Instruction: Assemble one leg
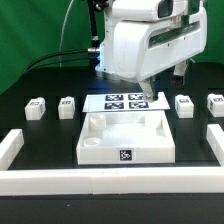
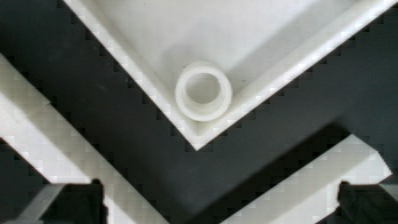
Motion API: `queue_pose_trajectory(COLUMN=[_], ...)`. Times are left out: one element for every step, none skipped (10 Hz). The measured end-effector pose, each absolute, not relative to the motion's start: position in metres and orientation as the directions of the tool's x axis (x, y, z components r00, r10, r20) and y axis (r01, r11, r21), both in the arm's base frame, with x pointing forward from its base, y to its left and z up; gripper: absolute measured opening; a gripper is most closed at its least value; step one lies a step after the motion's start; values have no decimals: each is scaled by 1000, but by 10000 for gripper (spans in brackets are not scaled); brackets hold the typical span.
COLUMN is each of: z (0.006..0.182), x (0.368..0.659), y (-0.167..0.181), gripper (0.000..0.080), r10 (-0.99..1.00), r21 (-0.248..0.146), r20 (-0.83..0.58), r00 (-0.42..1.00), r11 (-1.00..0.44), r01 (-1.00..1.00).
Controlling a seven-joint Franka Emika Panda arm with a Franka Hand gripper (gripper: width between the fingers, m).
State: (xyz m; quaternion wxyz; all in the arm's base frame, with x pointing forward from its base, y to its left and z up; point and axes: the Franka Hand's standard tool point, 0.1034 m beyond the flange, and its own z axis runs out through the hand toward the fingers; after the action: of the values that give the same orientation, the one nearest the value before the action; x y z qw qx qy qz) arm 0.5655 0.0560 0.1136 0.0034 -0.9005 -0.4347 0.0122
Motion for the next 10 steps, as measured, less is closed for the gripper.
queue_pose_trajectory(z=[113, 113, 113, 113, 113, 113, 112, 112, 112, 112], x=[565, 565, 565, 565, 565, 565, 565, 565, 565, 565], y=[56, 56, 56, 56, 56, 56, 56, 56, 56, 56], gripper=[650, 650, 650, 650, 650, 650, 650, 650, 650, 650], r10=[783, 783, 783, 783, 783, 783, 783, 783, 783, 783], r21=[-18, -18, -18, -18, -18, -18, -18, -19, -19, -19], r20=[-20, -20, -20, -20, -20, -20, -20, -20, -21, -21], r00=[622, 622, 622, 622, 622, 622, 622, 622, 622, 622], r11=[-622, -622, -622, -622, -622, -622, -622, -622, -622, -622], r01=[783, 783, 783, 783, 783, 783, 783, 783, 783, 783])
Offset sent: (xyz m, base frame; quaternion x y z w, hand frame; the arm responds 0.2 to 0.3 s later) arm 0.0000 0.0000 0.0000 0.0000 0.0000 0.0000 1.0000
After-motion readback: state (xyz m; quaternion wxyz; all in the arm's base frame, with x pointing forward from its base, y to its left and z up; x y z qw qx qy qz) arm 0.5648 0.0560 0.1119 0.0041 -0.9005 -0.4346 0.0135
